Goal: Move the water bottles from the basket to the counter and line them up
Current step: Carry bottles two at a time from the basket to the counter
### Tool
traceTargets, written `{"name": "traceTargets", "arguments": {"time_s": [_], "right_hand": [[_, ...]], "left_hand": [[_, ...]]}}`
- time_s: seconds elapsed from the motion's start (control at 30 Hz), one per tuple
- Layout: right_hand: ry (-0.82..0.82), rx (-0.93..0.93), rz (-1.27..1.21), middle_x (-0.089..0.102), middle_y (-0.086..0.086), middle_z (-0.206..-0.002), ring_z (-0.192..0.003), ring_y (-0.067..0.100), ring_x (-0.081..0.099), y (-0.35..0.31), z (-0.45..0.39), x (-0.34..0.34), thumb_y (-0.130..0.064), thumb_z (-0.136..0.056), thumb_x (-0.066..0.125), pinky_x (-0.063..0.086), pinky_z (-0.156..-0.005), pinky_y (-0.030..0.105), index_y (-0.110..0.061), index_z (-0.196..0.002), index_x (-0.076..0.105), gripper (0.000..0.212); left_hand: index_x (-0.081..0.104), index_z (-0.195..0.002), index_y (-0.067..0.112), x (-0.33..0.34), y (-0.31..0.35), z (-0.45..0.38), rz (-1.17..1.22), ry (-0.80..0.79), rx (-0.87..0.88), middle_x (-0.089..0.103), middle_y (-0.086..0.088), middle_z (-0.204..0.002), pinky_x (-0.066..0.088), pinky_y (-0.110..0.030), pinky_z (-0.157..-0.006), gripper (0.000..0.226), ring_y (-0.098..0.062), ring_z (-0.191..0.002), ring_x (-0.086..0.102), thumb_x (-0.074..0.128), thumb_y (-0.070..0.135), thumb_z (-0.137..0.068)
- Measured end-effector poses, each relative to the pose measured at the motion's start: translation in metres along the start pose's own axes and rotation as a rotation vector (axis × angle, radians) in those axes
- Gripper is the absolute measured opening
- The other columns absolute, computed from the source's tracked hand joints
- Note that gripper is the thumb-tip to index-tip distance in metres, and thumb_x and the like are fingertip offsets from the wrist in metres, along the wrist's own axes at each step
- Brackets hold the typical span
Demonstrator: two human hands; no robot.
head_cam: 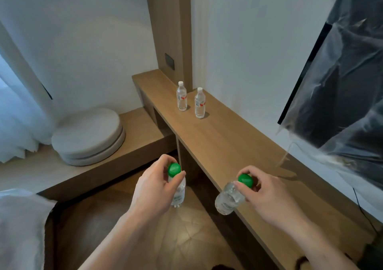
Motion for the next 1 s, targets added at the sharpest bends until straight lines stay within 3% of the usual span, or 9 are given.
{"name": "traceTargets", "arguments": {"time_s": [0.13, 0.23, 0.33, 0.57, 0.73, 0.83, 1.0], "right_hand": [[0.045, 0.086, -0.043, 0.069, -0.011, -0.088, -0.077, 0.013, 0.067, -0.002, -0.043, 0.013, -0.054, -0.096, 0.066, 0.06, -0.069, 0.042, -0.043, -0.096, 0.063, 0.012], [0.041, 0.119, -0.018, 0.068, -0.01, -0.083, -0.074, 0.012, 0.064, -0.002, -0.086, 0.018, -0.053, -0.097, 0.066, 0.057, -0.064, 0.032, -0.042, -0.094, 0.063, 0.012], [0.038, 0.154, 0.014, 0.065, -0.008, -0.078, -0.07, 0.012, 0.059, 0.0, -0.133, 0.025, -0.055, -0.097, 0.065, 0.041, -0.056, 0.022, -0.041, -0.093, 0.063, 0.015], [0.009, 0.256, -0.041, 0.068, -0.011, -0.087, -0.077, 0.01, 0.063, 0.018, -0.257, 0.042, -0.054, -0.096, 0.066, 0.056, -0.066, 0.033, -0.043, -0.096, 0.062, 0.012], [0.005, 0.258, -0.023, 0.067, -0.014, -0.085, -0.067, 0.003, 0.058, 0.019, -0.334, 0.039, -0.051, -0.099, 0.065, 0.038, -0.056, 0.018, -0.043, -0.1, 0.06, 0.009], [0.037, 0.287, -0.019, 0.064, -0.014, -0.083, -0.068, 0.002, 0.056, 0.021, -0.369, 0.036, -0.05, -0.099, 0.065, 0.035, -0.057, 0.017, -0.043, -0.103, 0.06, 0.009], [0.122, 0.331, 0.011, 0.064, -0.018, -0.081, -0.074, 0.001, 0.057, 0.029, -0.42, 0.034, -0.05, -0.099, 0.066, 0.039, -0.061, 0.022, -0.038, -0.099, 0.062, 0.012]], "left_hand": [[0.053, -0.106, 0.043, -0.001, -0.019, -0.064, 0.002, -0.06, 0.019, 0.063, 0.019, -0.095, 0.046, -0.017, -0.068, 0.02, -0.001, -0.086, 0.06, 0.068, 0.05, -0.095], [0.052, -0.107, 0.046, 0.001, -0.036, -0.117, 0.029, -0.096, 0.034, 0.065, 0.019, -0.098, 0.054, -0.021, -0.069, 0.021, 0.001, -0.09, 0.062, 0.068, 0.051, -0.094], [0.052, -0.109, 0.046, 0.009, -0.047, -0.168, 0.029, -0.14, 0.038, 0.064, 0.02, -0.101, 0.053, -0.02, -0.07, 0.021, 0.003, -0.093, 0.061, 0.067, 0.05, -0.095], [0.049, -0.108, 0.047, 0.028, -0.062, -0.29, -0.097, -0.204, 0.064, 0.063, 0.021, -0.093, 0.042, -0.013, -0.06, 0.02, 0.007, -0.088, 0.059, 0.066, 0.049, -0.097], [0.05, -0.106, 0.04, 0.045, -0.075, -0.371, -0.191, -0.211, 0.109, 0.062, 0.016, -0.09, 0.043, -0.021, -0.063, 0.02, -0.003, -0.079, 0.06, 0.064, 0.05, -0.097], [0.048, -0.105, 0.038, 0.062, -0.081, -0.414, -0.231, -0.242, 0.123, 0.061, 0.015, -0.091, 0.047, -0.026, -0.064, 0.021, -0.005, -0.08, 0.059, 0.064, 0.05, -0.097], [0.049, -0.106, 0.035, 0.087, -0.089, -0.481, -0.24, -0.32, 0.155, 0.06, 0.015, -0.087, 0.038, -0.021, -0.058, 0.021, -0.004, -0.076, 0.058, 0.064, 0.048, -0.098]]}}
Point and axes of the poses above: each hand's wrist, its own z-axis away from the middle knuckle, its own x-axis out of the palm, y = z × x, the point moved 1 cm from there along -z, towards the middle knuckle
